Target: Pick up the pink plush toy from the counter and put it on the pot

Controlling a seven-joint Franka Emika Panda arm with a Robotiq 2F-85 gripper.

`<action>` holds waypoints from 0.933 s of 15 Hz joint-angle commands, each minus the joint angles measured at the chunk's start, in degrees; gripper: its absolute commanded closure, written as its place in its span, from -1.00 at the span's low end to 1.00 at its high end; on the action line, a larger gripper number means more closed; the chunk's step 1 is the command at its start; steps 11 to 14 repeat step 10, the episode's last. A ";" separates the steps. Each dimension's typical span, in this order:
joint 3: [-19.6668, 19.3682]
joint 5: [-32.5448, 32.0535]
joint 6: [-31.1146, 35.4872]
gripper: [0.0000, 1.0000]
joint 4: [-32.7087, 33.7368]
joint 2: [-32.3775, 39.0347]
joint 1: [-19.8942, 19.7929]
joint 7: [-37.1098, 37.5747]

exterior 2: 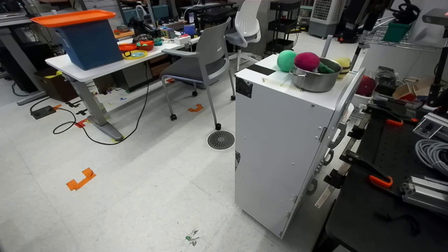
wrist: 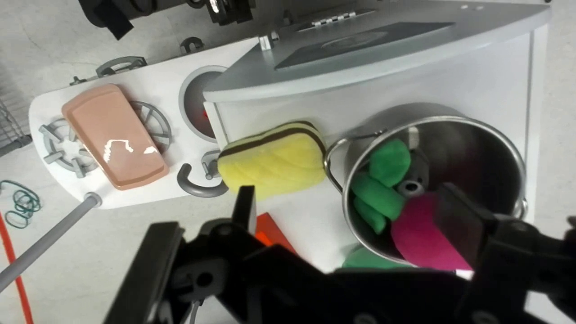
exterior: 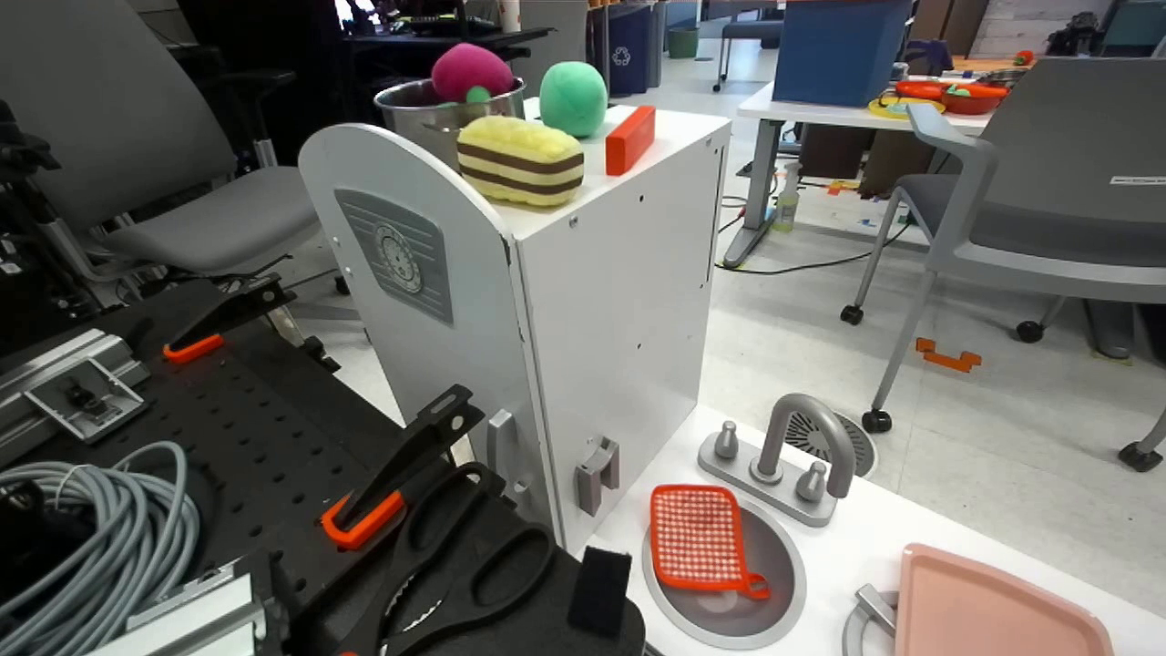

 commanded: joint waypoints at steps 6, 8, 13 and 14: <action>-0.56 -3.90 -0.17 -1.00 -3.01 0.47 -1.54 -0.73; -0.58 -3.90 -0.17 -1.00 -3.08 0.47 -1.53 -0.92; -0.59 -3.90 -0.17 -1.00 -3.09 0.47 -1.53 -1.01; -0.59 -3.90 -0.17 -1.00 -3.09 0.47 -1.53 -1.01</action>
